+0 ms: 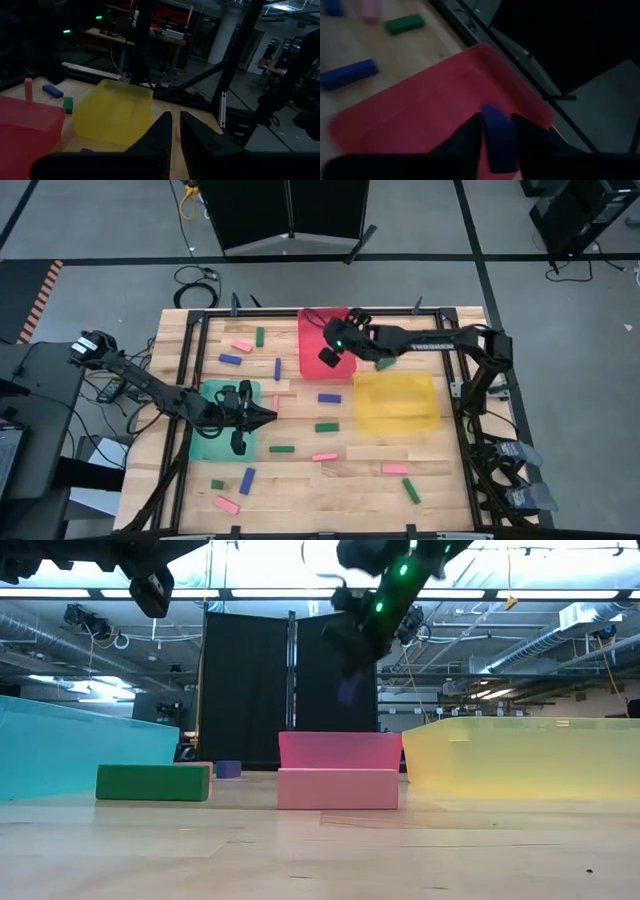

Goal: Sort blocks
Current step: Put the blue block into the red bin, then put the green block into the yellow bin

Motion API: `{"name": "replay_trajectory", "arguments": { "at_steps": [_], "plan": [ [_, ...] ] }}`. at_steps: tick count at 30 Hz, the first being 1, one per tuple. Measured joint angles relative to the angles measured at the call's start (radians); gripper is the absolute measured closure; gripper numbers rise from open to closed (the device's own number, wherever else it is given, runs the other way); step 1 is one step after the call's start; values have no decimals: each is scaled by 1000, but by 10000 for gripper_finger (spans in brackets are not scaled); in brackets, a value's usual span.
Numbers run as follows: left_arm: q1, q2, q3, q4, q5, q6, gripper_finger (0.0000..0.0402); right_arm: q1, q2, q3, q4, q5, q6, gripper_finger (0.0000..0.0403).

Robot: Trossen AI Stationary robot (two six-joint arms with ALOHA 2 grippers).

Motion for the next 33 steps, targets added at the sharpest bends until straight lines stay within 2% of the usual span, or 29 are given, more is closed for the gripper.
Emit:
{"name": "replay_trajectory", "arguments": {
  "at_steps": [5, 10, 15, 19, 23, 26, 30, 33],
  "plan": [
    [0, 0, 0, -22, 2, -22, 355, -48, 19, 0, 60, -86, -12, 177],
    [0, 0, 0, -109, -19, -79, 355, -27, -65, 0, 65, -75, -47, 138],
    [0, 8, 11, -290, -85, -159, 355, 71, -252, -38, 98, 1, -91, 145],
    [13, 74, 72, -435, -110, -206, 355, 199, -441, -128, 143, 71, -113, 162],
    [47, 202, 167, -511, -69, -202, 342, 335, -600, -239, 149, 83, -41, 179],
    [66, 328, 266, -661, -12, -207, 319, 421, -684, -320, 153, 116, 45, 191],
    [66, 491, 396, -823, 93, -193, 278, 510, -747, -439, 164, 181, 131, 203],
    [37, 575, 464, -851, 117, -146, 248, 547, -761, -509, 169, 210, 205, 209]
  ]
}}
